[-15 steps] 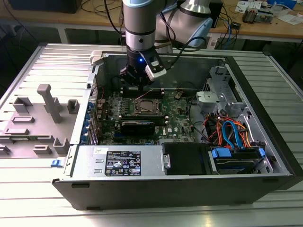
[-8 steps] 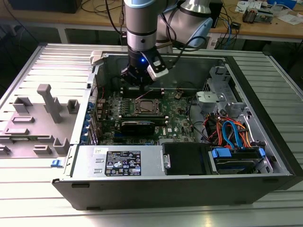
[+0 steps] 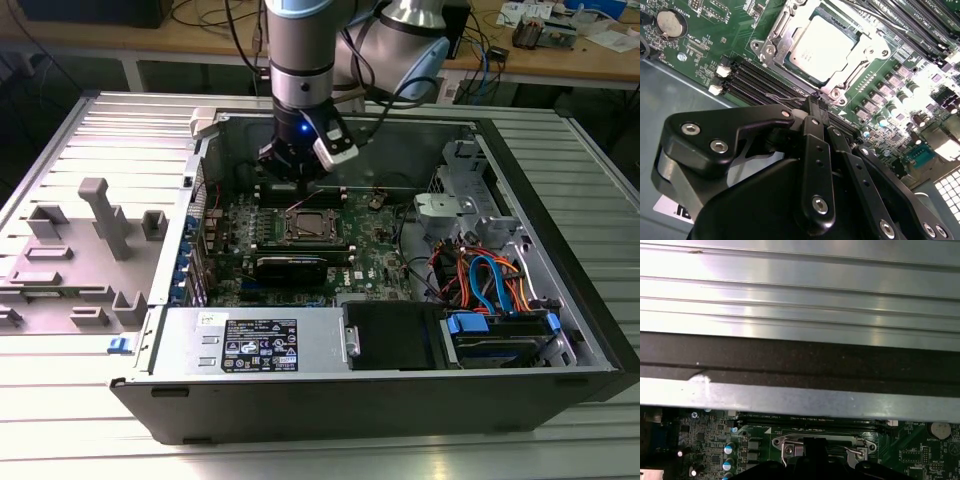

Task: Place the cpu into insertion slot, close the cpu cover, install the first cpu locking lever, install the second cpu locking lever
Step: 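Install the first cpu locking lever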

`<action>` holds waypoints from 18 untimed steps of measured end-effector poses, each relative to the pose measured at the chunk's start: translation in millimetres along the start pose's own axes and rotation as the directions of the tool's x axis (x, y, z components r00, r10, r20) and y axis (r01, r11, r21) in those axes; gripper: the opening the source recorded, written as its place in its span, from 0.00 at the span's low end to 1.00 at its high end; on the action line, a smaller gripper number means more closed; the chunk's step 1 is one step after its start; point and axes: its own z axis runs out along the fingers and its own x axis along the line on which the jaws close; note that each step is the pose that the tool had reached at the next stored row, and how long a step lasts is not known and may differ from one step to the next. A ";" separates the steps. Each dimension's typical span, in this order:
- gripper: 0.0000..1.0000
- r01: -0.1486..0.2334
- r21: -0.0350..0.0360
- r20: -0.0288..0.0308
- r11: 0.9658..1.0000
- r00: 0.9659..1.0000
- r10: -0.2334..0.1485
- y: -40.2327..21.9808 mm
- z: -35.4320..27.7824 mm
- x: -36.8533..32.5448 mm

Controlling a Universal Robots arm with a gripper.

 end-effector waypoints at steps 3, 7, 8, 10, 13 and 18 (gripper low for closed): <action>0.11 0.000 0.000 0.000 1.000 1.000 0.000 -0.2 0.9 -1.9; 0.11 0.000 0.000 0.000 1.000 1.000 0.000 0.9 2.2 -2.6; 0.11 0.000 0.000 0.000 1.000 1.000 0.000 1.0 2.5 -2.6; 0.11 -0.001 0.000 0.000 1.000 1.000 0.001 1.0 3.0 -2.6; 0.11 -0.002 0.000 0.000 1.000 1.000 0.002 1.0 3.2 -2.7; 0.11 -0.002 0.000 0.000 1.000 1.000 0.002 1.0 3.5 -2.7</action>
